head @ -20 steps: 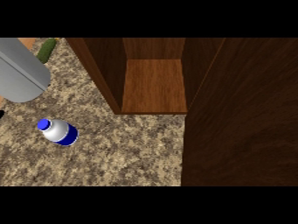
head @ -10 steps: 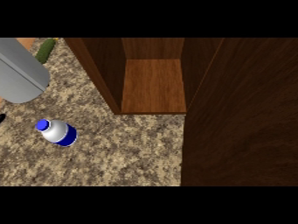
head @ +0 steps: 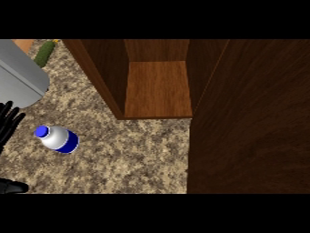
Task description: Pick up the bottled water, place it into the cabinet and close the cabinet
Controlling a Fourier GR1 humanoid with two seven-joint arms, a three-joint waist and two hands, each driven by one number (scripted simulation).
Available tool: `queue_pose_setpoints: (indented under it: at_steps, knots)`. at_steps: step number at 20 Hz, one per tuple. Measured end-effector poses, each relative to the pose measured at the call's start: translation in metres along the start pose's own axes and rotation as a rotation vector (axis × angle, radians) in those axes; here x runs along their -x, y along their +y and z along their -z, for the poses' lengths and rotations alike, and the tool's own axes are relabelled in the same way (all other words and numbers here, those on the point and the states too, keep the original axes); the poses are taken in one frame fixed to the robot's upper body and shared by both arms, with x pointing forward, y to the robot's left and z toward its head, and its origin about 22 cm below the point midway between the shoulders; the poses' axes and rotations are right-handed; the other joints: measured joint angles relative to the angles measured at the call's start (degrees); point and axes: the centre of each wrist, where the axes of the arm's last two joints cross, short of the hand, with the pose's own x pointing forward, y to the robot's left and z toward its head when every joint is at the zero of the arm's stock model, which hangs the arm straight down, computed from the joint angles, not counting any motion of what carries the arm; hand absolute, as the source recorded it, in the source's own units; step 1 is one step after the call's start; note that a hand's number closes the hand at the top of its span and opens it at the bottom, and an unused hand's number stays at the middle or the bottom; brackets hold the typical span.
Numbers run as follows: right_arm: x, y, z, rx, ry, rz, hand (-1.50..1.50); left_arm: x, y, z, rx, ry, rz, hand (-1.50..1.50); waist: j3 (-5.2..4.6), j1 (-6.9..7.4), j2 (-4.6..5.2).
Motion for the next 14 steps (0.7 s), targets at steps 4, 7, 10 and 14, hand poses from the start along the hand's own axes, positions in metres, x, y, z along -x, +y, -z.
queue_pose_setpoints:
  at_steps: [4,7,10,14]
  knots:
    - [0.002,0.002,-0.007,-0.002,-0.005,0.01,-1.5,0.027,0.002,0.005,-0.002,0.019,-0.008,-1.5,0.01,0.08,0.0]
    - [0.003,0.004,-0.011,-0.007,-0.002,0.02,-1.5,0.049,0.004,0.006,-0.013,0.032,-0.01,-1.5,-0.02,0.05,0.03]
    - [0.004,0.004,-0.02,-0.009,-0.006,0.018,-1.5,0.071,0.004,0.009,-0.038,0.038,-0.019,-1.5,-0.03,-0.29,0.04]
    - [0.004,0.005,-0.024,-0.01,0.0,0.02,-1.5,0.097,0.004,0.01,-0.071,0.04,-0.016,-1.5,-0.06,-0.29,0.15]
